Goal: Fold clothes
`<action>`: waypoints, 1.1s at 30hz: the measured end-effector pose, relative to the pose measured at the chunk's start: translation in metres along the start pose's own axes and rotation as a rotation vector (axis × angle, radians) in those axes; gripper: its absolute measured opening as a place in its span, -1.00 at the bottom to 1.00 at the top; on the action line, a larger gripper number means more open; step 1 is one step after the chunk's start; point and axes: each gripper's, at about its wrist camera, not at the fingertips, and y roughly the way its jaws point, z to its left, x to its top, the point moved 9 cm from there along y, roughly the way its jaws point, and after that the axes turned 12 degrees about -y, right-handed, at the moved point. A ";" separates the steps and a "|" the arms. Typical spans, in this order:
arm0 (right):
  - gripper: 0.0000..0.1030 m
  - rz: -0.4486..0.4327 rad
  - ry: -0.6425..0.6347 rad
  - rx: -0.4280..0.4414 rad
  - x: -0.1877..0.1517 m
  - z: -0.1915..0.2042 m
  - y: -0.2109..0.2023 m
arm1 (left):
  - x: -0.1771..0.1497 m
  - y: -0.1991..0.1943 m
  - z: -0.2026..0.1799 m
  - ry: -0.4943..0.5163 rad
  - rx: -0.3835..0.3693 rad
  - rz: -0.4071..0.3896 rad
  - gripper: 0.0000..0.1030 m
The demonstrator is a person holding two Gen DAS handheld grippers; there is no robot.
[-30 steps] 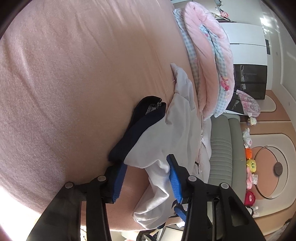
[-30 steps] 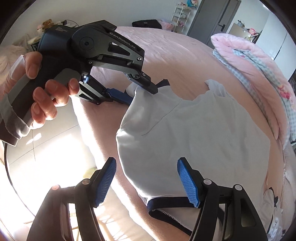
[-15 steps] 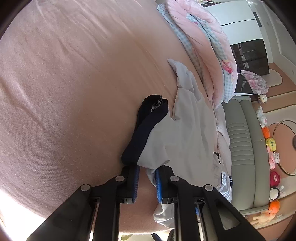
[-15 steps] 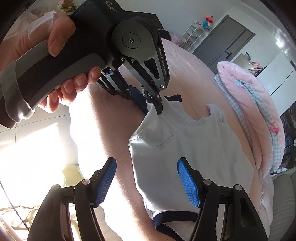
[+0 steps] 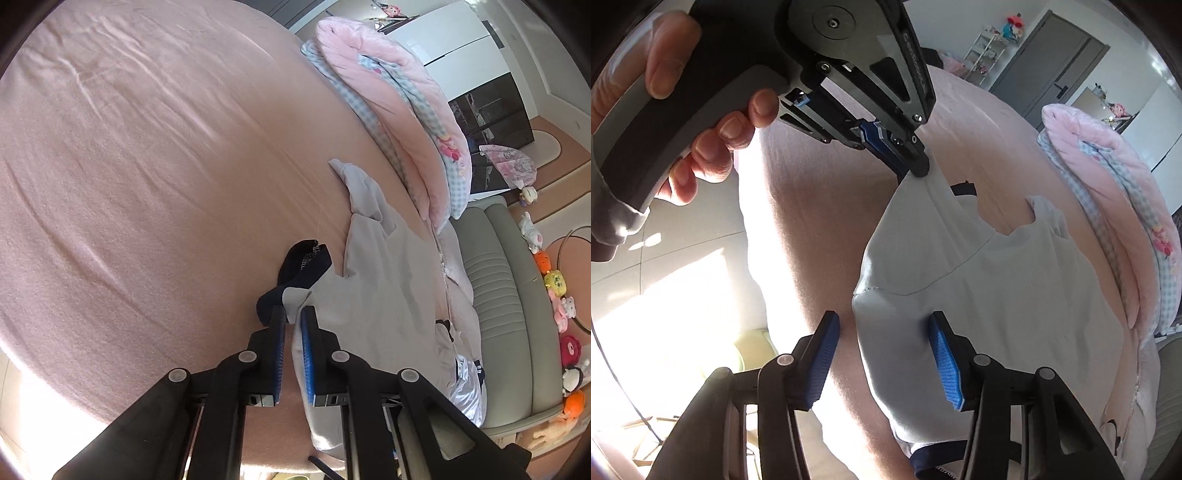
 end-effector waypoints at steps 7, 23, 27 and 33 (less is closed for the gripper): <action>-0.56 -0.011 0.021 0.069 -0.004 0.002 -0.002 | -0.010 -0.007 0.008 -0.023 0.014 0.009 -0.86; 0.29 -0.076 0.201 -0.010 -0.020 -0.089 -0.058 | -0.014 -0.025 -0.066 -0.008 -0.096 0.007 0.30; 0.29 -0.081 0.264 -0.017 -0.040 -0.125 -0.079 | -0.008 -0.024 -0.075 -0.037 -0.075 -0.019 0.39; 0.31 -0.104 0.357 -0.024 -0.053 -0.194 -0.107 | -0.005 -0.022 -0.105 0.040 -0.088 -0.012 0.39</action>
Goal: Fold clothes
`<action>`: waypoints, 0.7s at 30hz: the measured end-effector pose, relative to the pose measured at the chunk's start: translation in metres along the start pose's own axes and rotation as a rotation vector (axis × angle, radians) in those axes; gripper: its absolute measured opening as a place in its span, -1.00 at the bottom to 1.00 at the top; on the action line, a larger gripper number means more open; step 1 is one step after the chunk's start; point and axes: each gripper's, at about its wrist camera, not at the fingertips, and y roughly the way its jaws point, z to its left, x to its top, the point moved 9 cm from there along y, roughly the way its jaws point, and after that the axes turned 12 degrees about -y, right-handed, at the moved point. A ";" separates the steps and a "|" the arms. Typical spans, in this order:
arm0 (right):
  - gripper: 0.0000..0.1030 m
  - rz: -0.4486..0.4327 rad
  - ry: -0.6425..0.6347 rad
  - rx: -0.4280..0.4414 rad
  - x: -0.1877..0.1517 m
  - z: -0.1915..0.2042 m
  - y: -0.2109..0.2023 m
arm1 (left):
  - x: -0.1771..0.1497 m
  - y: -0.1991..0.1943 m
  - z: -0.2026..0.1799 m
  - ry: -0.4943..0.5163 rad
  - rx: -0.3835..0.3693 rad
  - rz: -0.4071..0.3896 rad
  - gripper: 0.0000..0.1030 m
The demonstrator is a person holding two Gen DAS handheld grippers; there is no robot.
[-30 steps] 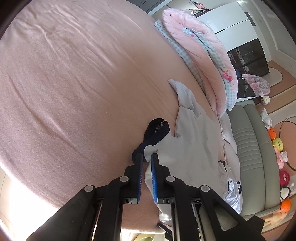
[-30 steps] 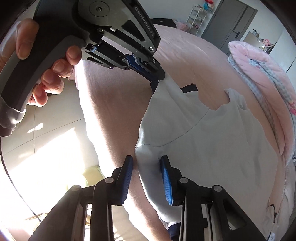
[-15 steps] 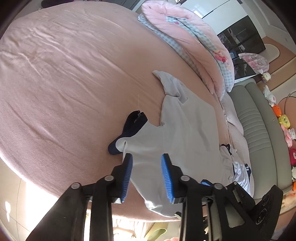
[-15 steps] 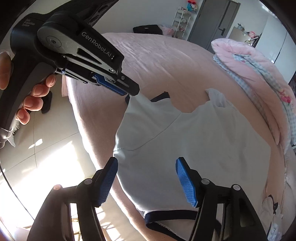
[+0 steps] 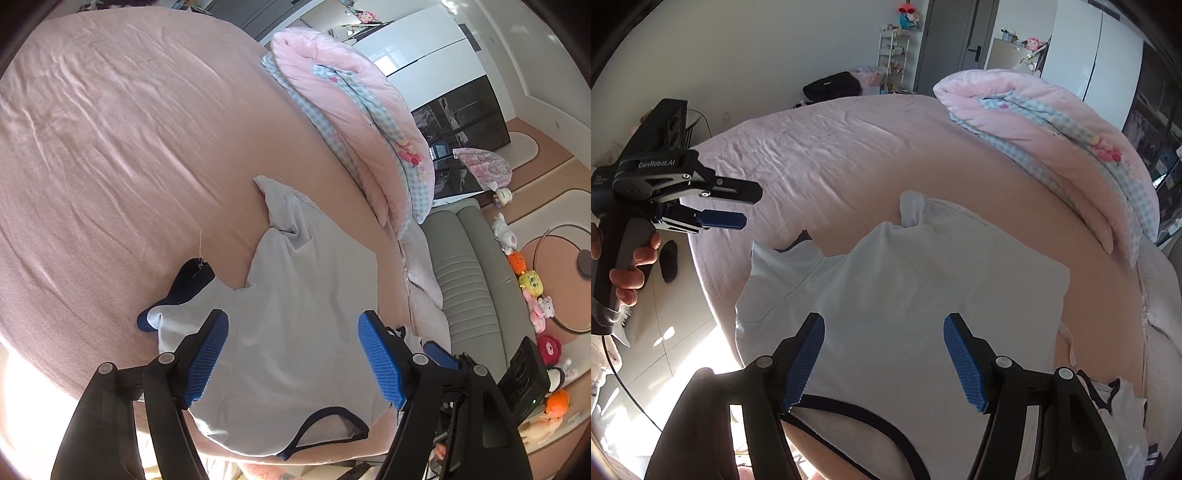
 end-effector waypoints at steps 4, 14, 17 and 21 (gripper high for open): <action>0.36 0.004 0.074 -0.033 0.016 -0.045 -0.002 | 0.008 0.000 -0.016 0.050 -0.005 -0.006 0.39; 0.37 0.032 0.068 -0.060 0.029 -0.086 0.019 | 0.045 0.042 -0.019 0.096 0.073 0.011 0.39; 0.36 0.060 0.074 -0.081 0.023 -0.103 0.033 | 0.061 0.066 -0.015 0.117 0.113 0.037 0.39; 0.37 0.085 0.196 -0.022 0.008 -0.136 0.050 | 0.079 0.100 -0.007 0.054 0.114 0.104 0.45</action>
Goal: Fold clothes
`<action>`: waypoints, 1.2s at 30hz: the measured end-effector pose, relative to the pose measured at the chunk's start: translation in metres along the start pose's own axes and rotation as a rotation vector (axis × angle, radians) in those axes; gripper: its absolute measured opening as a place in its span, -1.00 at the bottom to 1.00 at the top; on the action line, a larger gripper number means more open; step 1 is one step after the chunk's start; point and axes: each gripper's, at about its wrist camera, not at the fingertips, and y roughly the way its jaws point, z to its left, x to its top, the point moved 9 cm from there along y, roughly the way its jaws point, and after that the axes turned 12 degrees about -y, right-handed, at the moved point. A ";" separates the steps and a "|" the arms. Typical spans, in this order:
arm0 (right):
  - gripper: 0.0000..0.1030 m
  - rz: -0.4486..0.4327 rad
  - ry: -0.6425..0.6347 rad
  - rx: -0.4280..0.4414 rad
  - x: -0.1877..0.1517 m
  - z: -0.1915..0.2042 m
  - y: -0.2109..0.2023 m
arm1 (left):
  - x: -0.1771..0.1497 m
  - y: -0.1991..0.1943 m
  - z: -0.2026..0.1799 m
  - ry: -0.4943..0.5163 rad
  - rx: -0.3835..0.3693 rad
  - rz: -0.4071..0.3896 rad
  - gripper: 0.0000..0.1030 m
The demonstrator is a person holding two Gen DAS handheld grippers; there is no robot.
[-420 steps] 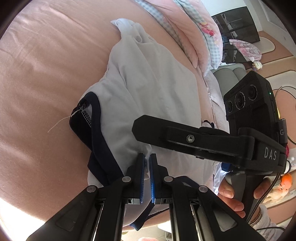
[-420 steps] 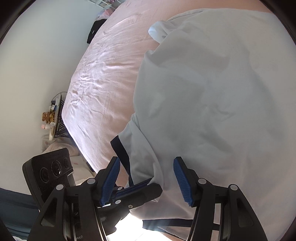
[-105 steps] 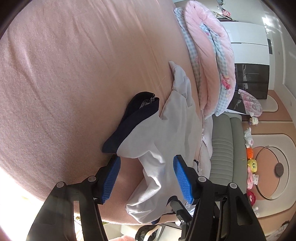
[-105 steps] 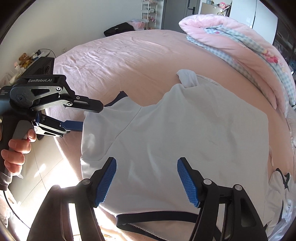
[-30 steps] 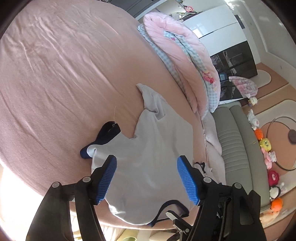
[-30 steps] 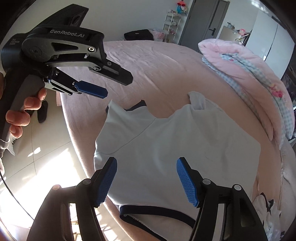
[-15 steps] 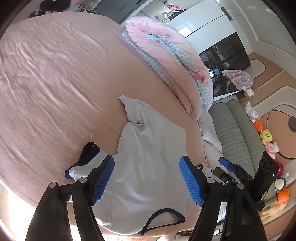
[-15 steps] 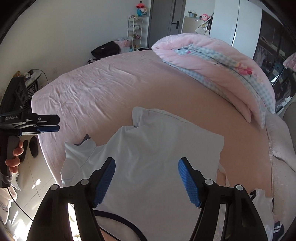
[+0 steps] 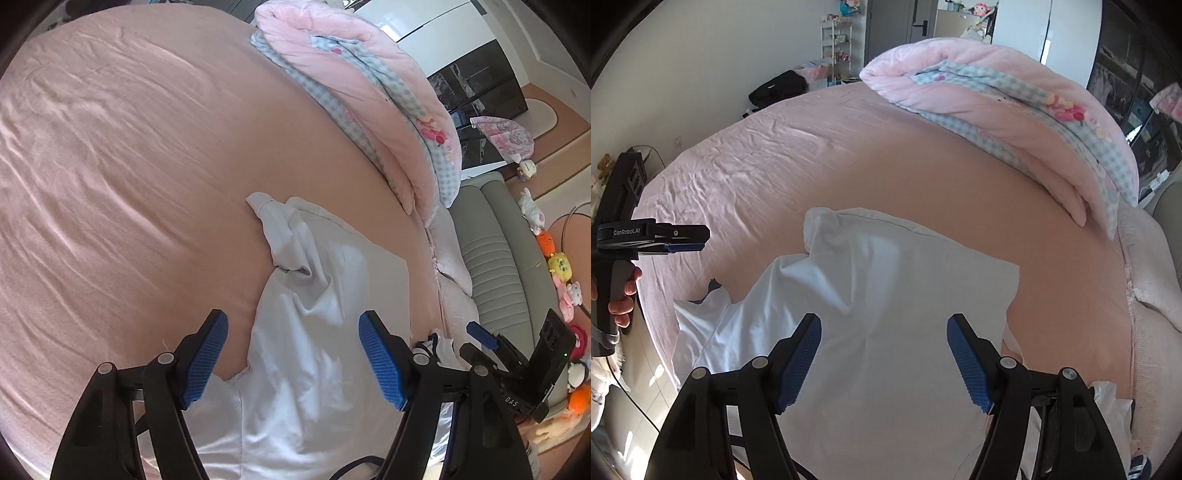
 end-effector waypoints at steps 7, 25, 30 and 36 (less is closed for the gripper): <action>0.37 0.042 0.291 0.149 -0.005 -0.078 0.051 | 0.042 0.058 0.014 -0.129 0.033 0.055 0.62; 0.37 0.160 0.787 0.250 -0.033 -0.195 0.155 | 0.059 0.113 0.014 -0.162 0.091 0.146 0.62; 0.37 0.202 0.848 0.284 -0.034 -0.203 0.176 | 0.067 0.123 0.012 -0.192 0.076 0.141 0.62; 0.37 0.213 1.016 0.327 -0.042 -0.217 0.200 | 0.080 0.138 0.009 -0.263 0.027 0.166 0.62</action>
